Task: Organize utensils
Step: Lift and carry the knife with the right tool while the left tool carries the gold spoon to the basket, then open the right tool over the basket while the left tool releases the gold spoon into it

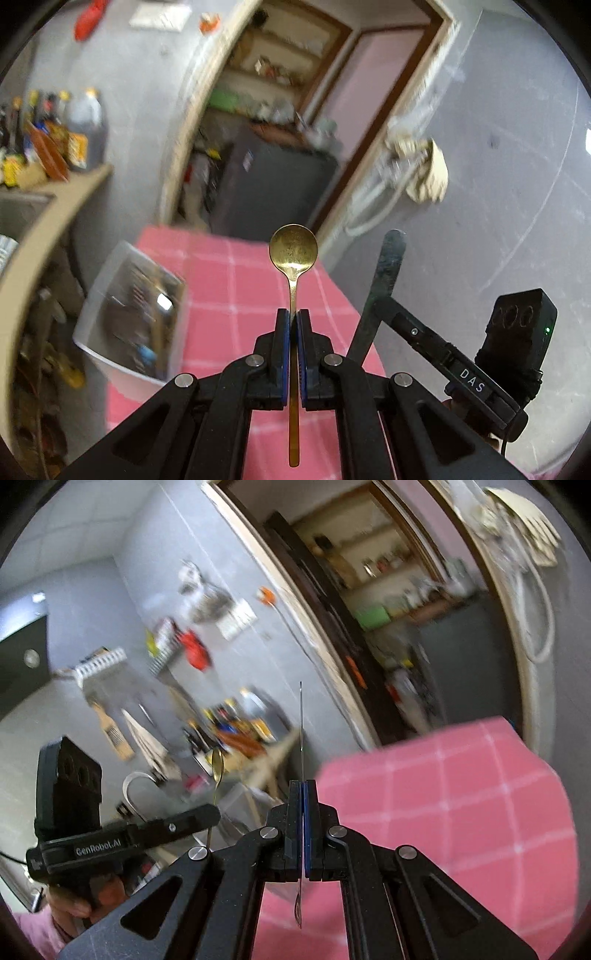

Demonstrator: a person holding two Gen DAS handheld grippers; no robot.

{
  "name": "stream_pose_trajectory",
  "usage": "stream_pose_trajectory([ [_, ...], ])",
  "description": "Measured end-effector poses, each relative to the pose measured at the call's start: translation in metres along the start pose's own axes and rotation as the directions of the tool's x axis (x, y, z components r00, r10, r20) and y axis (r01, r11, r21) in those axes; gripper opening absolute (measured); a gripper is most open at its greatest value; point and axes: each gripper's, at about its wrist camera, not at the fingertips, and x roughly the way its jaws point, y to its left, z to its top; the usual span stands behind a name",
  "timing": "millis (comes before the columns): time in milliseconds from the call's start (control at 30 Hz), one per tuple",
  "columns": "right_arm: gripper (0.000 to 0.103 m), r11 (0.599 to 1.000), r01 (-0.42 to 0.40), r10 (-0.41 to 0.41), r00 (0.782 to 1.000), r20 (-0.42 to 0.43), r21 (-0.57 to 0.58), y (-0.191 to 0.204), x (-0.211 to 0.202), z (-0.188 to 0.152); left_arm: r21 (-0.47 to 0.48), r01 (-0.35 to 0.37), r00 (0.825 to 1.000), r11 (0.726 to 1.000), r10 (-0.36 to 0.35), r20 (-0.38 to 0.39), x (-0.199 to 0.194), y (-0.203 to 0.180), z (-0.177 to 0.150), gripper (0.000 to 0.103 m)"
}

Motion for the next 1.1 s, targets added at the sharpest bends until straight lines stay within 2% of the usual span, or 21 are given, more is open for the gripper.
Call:
stream_pose_trajectory([
  [133,0.001,0.998,-0.056,0.058,0.996,0.073,-0.037,0.036,0.018,0.011,-0.002,-0.062,0.995,0.998,0.062,0.076,-0.022,0.022,0.021,0.004],
  [300,0.001,0.994,-0.074,0.085,0.985,0.148,-0.082,0.069,0.039,0.012,-0.021,-0.122,0.975,0.992,0.123,0.183,-0.035,0.056,0.036,0.004],
  [400,0.001,0.992,-0.070,0.088,0.981,0.172,-0.110,0.082,0.052,0.006,-0.036,-0.141,0.962,0.989,0.146,0.232,-0.031,0.070,0.035,0.004],
  [533,0.001,0.990,-0.068,0.088,0.982,0.166,-0.121,0.079,0.068,-0.011,-0.047,-0.141,0.946,0.989,0.149,0.286,-0.017,0.084,0.028,0.004],
  [767,0.001,0.989,-0.040,0.059,0.990,0.129,-0.145,0.069,0.090,-0.041,-0.053,-0.117,0.936,0.992,0.128,0.329,0.004,0.105,0.008,0.004],
  [1100,0.001,0.983,-0.040,0.062,0.991,0.121,-0.181,0.065,0.096,-0.059,-0.024,-0.097,0.945,0.995,0.100,0.313,0.016,0.115,-0.013,0.004],
])
